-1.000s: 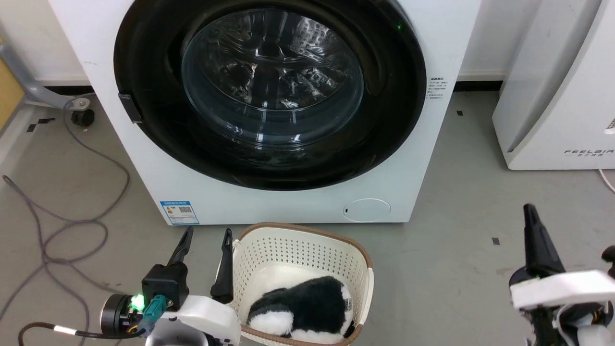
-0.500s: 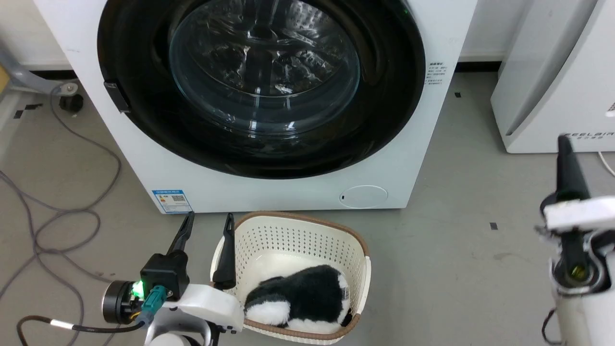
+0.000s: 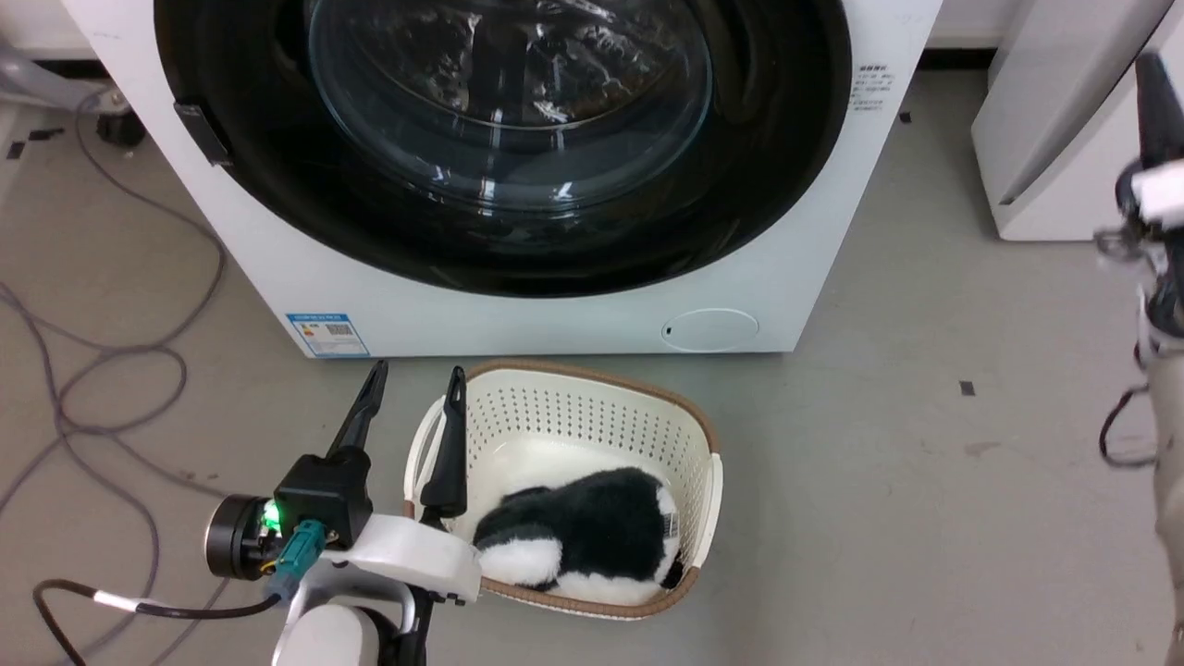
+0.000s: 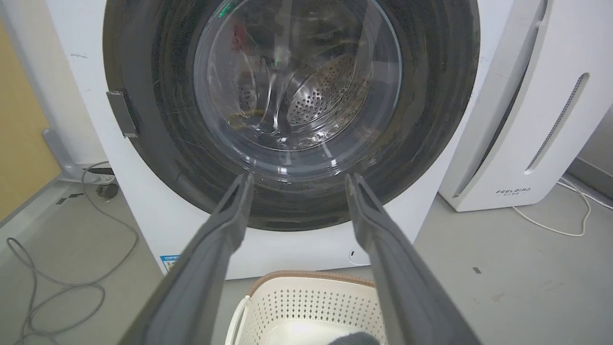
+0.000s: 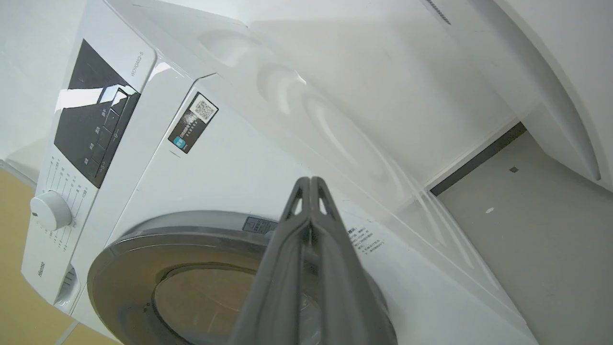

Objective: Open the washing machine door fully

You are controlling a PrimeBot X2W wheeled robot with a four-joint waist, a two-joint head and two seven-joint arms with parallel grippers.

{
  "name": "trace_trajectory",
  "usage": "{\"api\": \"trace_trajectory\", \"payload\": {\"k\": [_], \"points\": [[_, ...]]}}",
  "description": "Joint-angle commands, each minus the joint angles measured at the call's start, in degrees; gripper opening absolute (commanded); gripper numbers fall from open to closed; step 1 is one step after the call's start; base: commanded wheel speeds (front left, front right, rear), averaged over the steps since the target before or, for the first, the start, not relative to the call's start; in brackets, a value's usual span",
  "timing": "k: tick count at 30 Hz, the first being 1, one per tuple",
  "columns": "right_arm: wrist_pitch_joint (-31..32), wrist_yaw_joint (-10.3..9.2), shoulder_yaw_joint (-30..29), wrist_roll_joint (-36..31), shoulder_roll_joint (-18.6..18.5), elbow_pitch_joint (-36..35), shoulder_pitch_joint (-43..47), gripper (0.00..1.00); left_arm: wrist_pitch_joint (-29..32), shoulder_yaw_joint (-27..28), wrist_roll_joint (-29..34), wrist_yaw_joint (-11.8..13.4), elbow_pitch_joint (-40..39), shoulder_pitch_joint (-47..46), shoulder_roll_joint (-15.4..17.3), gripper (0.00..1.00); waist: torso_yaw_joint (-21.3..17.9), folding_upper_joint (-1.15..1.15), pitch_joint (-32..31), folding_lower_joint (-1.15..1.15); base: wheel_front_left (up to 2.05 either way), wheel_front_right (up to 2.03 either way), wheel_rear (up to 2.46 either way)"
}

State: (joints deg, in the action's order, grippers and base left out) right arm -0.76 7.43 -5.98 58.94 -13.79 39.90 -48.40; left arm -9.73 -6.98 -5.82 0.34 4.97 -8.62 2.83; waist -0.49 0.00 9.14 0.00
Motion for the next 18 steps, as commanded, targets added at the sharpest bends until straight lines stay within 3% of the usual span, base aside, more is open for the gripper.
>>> {"api": "trace_trajectory", "payload": {"k": [1, 8, 18], "points": [[0.81, 0.05, 0.92, 1.44, -0.9, 2.6, -4.32, 0.0, -0.73, -0.26, -0.29, -0.22, 0.16, -1.21, 0.04, 1.0, 0.1, 0.0, 0.75, 0.0, 0.0, 0.0, 0.0], [5.65, 0.05, 5.22, 2.14, -2.21, 9.59, -15.51, 0.0, -1.57, -0.72, -0.7, -0.12, -0.13, -2.72, 0.04, 1.0, 0.31, 0.0, 2.79, 0.0, 0.0, 0.0, 0.0], [18.98, 0.05, 13.34, 3.11, -2.12, 13.14, -27.26, 0.0, -2.77, -1.74, -1.78, 0.64, -0.13, -5.08, 0.05, 1.0, 0.86, 0.0, 6.69, 0.0, 0.0, 0.0, 0.0]]}}
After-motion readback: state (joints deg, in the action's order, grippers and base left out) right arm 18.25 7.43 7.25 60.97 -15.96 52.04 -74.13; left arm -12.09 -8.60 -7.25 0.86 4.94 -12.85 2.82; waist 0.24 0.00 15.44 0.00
